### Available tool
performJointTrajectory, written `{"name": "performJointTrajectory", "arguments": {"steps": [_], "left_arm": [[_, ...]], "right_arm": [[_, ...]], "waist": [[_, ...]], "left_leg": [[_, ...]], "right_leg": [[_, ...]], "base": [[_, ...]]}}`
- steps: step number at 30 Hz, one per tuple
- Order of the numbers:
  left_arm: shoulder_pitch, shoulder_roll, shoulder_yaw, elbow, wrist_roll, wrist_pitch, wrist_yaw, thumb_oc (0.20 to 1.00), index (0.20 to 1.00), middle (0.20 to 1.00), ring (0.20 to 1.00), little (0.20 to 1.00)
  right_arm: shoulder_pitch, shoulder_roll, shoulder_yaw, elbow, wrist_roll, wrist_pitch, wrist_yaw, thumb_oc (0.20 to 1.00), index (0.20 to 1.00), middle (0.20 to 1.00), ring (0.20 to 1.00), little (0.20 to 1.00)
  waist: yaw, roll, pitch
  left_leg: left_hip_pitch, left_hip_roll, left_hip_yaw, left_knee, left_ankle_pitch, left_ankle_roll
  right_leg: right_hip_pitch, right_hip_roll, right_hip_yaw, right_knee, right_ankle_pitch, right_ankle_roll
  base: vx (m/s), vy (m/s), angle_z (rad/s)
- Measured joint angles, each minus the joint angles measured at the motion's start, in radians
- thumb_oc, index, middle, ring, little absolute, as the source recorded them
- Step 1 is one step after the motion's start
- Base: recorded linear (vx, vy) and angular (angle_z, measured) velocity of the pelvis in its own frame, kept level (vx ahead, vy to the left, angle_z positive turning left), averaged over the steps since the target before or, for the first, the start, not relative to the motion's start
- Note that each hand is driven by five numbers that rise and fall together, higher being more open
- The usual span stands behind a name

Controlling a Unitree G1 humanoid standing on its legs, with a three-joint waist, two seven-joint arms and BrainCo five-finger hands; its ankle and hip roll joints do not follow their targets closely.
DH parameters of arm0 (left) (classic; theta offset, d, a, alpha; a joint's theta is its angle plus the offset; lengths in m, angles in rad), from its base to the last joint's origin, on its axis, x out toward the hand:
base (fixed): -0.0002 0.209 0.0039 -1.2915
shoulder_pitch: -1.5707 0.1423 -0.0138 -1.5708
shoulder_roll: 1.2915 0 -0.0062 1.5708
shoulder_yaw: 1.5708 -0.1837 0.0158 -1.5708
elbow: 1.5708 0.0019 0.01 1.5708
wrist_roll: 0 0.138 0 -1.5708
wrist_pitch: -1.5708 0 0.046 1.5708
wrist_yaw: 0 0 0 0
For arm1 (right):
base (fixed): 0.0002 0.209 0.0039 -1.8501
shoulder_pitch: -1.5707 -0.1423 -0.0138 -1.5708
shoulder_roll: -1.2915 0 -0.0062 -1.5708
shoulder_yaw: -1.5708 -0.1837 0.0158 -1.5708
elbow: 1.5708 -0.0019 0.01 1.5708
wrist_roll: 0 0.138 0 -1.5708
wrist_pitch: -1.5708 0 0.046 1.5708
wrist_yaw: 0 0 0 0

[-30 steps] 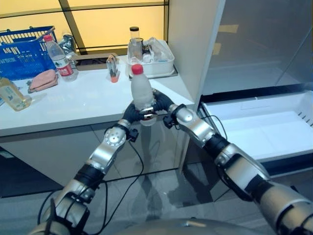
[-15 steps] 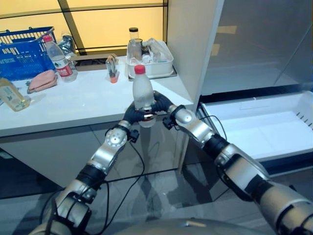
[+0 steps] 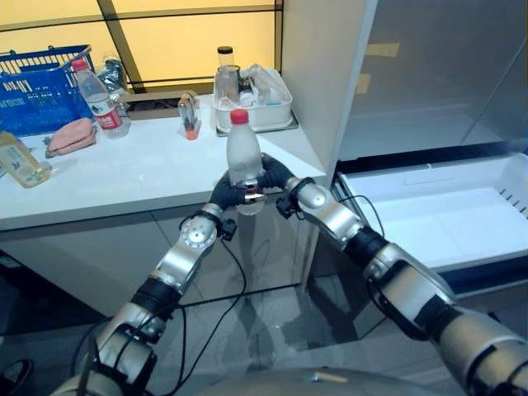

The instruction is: Take the drinks into the refrigerator

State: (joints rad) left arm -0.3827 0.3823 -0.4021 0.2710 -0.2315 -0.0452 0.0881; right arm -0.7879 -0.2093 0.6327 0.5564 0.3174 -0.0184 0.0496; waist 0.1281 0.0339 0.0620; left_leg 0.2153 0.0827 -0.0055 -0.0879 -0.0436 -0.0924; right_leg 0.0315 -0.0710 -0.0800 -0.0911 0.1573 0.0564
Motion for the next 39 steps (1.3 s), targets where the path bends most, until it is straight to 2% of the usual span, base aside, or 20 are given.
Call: {"name": "performJointTrajectory", "arguments": {"steps": [8, 15, 22, 24, 29, 39], "left_arm": [[0.135, -0.083, -0.002, -0.034, -0.067, -0.059, -0.020, 1.000, 1.000, 1.000, 1.000, 1.000], [0.263, -0.068, 0.084, -0.046, -0.067, -0.066, -0.031, 1.000, 1.000, 1.000, 1.000, 1.000], [0.273, -0.074, 0.114, -0.048, -0.066, -0.071, -0.050, 1.000, 1.000, 1.000, 1.000, 1.000], [0.281, -0.077, 0.127, -0.048, -0.066, -0.071, -0.051, 1.000, 1.000, 1.000, 1.000, 1.000], [0.299, -0.068, 0.161, -0.067, -0.066, -0.077, -0.062, 1.000, 1.000, 1.000, 1.000, 1.000], [0.387, -0.064, 0.188, -0.147, -0.066, -0.102, -0.118, 1.000, 1.000, 1.000, 1.000, 1.000]], "right_arm": [[0.151, -0.061, -0.089, -0.077, 0.032, -0.005, -0.047, 0.200, 0.200, 0.200, 0.200, 0.200], [0.274, -0.169, -0.252, -0.081, 0.039, -0.006, -0.114, 0.200, 0.200, 0.200, 0.200, 0.200], [0.349, -0.201, -0.336, -0.094, 0.048, -0.008, -0.117, 0.200, 0.200, 0.200, 0.200, 0.200], [0.369, -0.201, -0.357, -0.108, 0.048, -0.010, -0.120, 0.200, 0.200, 0.200, 0.200, 0.200], [0.407, -0.248, -0.430, -0.177, 0.048, -0.018, -0.118, 0.200, 0.200, 0.200, 0.200, 0.200], [0.528, -0.352, -0.694, -0.464, 0.070, -0.133, -0.150, 0.200, 0.200, 0.200, 0.200, 0.200]], "waist": [[-0.003, 0.004, 0.005], [-0.003, 0.012, 0.019], [-0.016, 0.021, 0.034], [-0.006, 0.021, 0.040], [-0.010, 0.022, 0.058], [-0.045, 0.019, 0.073]], "left_leg": [[-0.002, 0.002, 0.000, -0.001, -0.002, 0.002], [-0.013, 0.002, 0.001, -0.001, -0.005, 0.007], [-0.016, 0.002, 0.003, 0.000, -0.003, 0.004], [-0.016, 0.002, 0.004, -0.001, -0.004, 0.004], [-0.016, 0.000, 0.006, -0.001, -0.005, 0.006], [-0.021, -0.002, 0.026, -0.001, -0.012, 0.014]], "right_leg": [[-0.002, 0.001, 0.000, 0.000, -0.004, 0.004], [-0.013, 0.001, 0.000, 0.000, -0.007, 0.006], [-0.018, 0.003, 0.004, 0.000, -0.004, 0.002], [-0.018, 0.003, 0.004, -0.001, -0.007, 0.006], [-0.020, 0.001, 0.008, 0.000, -0.007, 0.007], [-0.034, 0.000, 0.024, 0.000, -0.007, 0.012]], "base": [[-0.02, -0.004, 0.00], [-0.01, -0.001, 0.00], [0.01, 0.000, 0.00], [-0.02, -0.002, -0.01], [0.00, 0.000, 0.00], [0.01, -0.001, -0.04]]}}
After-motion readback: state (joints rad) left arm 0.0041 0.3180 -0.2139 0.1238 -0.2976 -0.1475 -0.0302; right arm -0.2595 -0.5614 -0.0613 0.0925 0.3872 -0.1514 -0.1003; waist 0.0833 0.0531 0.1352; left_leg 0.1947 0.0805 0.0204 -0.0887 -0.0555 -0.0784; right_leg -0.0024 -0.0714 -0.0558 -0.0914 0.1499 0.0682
